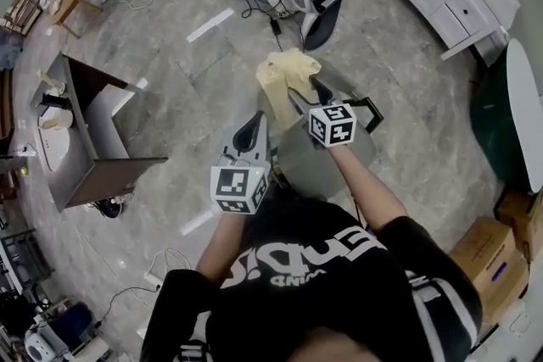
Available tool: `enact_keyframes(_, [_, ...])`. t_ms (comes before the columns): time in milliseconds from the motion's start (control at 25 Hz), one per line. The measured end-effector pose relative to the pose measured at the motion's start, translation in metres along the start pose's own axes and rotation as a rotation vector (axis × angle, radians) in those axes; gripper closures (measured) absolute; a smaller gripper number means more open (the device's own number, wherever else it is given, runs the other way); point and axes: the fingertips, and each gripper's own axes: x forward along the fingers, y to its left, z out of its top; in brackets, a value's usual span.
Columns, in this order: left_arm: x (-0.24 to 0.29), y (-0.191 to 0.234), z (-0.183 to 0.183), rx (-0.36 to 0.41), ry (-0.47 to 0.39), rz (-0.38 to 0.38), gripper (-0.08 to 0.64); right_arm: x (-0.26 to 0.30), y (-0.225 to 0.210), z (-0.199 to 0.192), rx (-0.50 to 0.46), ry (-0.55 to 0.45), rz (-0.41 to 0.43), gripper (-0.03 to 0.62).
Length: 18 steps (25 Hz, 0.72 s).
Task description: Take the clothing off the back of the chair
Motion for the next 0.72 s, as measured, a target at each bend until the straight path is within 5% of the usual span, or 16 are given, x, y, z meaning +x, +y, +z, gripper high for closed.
enact_keyframes(360, [0.002,0.010,-0.011,-0.009,0.033,0.009,0.545,0.067,-0.043,-0.025,0.027,0.125,-0.101,0.330])
enact_keyframes(720, [0.005,0.037,-0.019,-0.024,0.054,0.026,0.545,0.113,-0.036,-0.039,-0.013,0.202,-0.118,0.299])
